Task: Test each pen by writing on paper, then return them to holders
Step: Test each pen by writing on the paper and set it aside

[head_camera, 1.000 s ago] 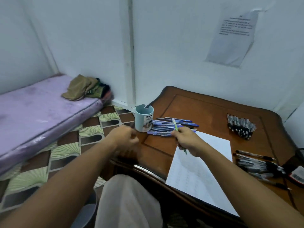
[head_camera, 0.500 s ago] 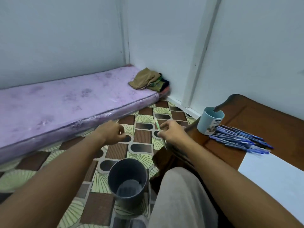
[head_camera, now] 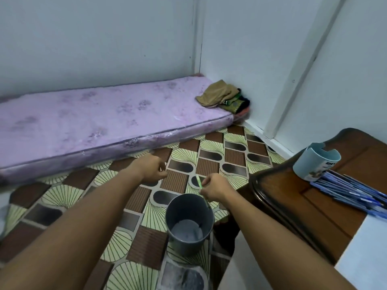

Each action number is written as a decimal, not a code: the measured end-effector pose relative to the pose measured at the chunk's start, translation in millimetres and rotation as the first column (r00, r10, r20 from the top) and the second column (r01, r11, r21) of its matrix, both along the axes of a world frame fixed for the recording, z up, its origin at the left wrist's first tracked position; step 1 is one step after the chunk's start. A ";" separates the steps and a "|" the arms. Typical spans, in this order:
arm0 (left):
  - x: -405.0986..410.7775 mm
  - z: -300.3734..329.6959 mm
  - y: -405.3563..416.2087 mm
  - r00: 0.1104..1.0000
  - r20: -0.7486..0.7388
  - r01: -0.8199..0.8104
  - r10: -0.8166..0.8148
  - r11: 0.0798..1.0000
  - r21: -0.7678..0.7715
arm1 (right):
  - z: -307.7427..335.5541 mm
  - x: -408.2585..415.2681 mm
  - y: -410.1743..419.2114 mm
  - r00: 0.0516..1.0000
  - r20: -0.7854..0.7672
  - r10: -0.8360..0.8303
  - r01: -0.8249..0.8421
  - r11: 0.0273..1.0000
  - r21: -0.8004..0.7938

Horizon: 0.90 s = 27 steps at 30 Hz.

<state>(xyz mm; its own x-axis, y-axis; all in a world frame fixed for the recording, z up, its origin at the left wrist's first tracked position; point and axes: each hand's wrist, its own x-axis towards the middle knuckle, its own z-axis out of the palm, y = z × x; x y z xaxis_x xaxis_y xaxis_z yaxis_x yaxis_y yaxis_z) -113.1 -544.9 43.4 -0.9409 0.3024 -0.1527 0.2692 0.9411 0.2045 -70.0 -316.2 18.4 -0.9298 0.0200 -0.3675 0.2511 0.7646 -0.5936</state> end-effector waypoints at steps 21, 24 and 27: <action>-10.9 23.2 125.8 0.973 -0.064 0.227 -0.222 0.969 0.096 | 50.9 31.2 144.8 0.894 -0.229 -0.386 0.352 0.919 -0.177; -6.7 35.3 179.0 0.946 -0.078 0.321 -0.314 0.939 0.126 | 57.0 52.6 184.1 0.844 -0.234 -0.482 0.443 0.874 -0.200; -0.2 41.8 235.0 0.908 -0.097 0.418 -0.407 0.895 0.153 | 60.6 78.4 224.4 0.785 -0.273 -0.556 0.533 0.831 -0.160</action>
